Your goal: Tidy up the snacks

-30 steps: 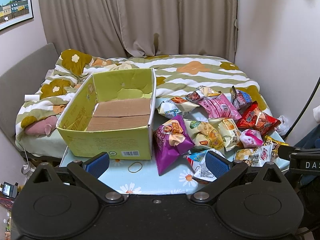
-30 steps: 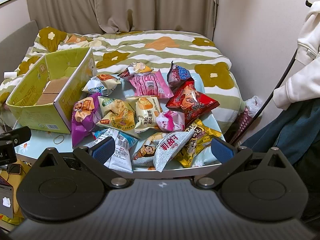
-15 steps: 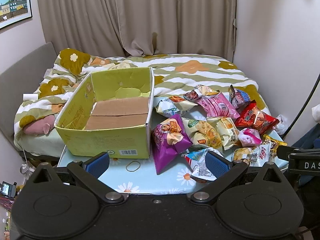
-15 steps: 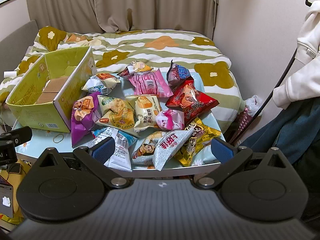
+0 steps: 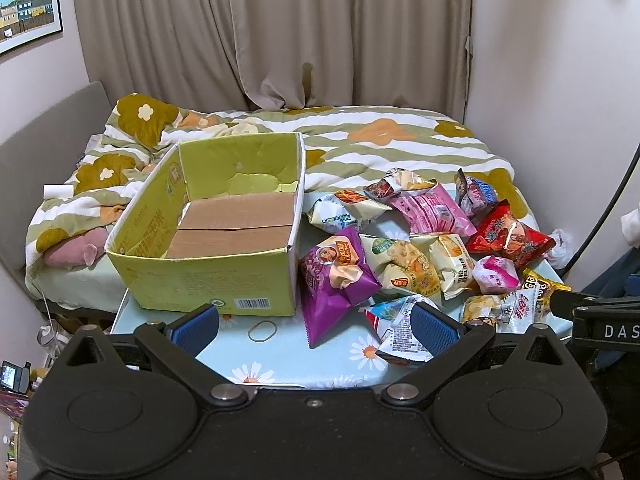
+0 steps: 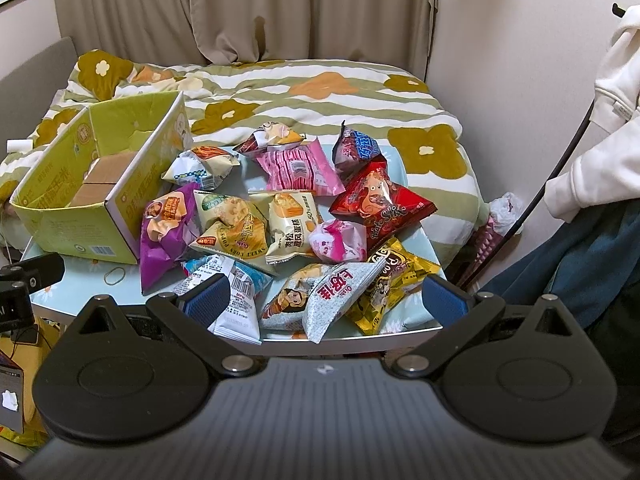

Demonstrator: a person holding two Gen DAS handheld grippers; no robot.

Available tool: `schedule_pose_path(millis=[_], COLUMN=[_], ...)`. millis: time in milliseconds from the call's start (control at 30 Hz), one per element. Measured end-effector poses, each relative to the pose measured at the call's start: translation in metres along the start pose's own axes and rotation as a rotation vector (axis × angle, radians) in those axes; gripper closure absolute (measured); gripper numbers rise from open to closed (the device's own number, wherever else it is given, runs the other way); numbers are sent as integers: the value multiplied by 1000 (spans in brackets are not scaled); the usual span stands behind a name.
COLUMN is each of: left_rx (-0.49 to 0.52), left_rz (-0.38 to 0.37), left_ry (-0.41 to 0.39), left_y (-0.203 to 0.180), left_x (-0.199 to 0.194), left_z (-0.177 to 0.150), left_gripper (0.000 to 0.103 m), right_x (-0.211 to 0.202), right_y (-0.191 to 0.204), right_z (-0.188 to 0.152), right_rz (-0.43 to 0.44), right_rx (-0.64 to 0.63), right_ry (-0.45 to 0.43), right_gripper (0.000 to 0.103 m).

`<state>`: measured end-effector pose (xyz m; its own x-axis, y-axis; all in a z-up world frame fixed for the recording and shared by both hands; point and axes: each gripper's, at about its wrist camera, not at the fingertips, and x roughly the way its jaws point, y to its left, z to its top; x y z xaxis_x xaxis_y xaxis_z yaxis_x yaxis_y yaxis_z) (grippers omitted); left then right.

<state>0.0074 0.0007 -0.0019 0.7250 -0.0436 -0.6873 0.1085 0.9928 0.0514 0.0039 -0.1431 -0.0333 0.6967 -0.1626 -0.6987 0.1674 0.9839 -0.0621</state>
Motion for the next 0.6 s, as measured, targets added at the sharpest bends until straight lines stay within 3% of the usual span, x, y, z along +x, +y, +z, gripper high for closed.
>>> schedule_pose_path(millis=[600], left_rx=[11], left_rz=[-2], left_ry=[1], left_y=[-2], left_x=[0], left_z=[0], left_gripper=[0], right_x=[-2], right_y=[2], right_z=[3], right_rz=[-1], right_rx=[-1], right_ry=[4], right_gripper=[0])
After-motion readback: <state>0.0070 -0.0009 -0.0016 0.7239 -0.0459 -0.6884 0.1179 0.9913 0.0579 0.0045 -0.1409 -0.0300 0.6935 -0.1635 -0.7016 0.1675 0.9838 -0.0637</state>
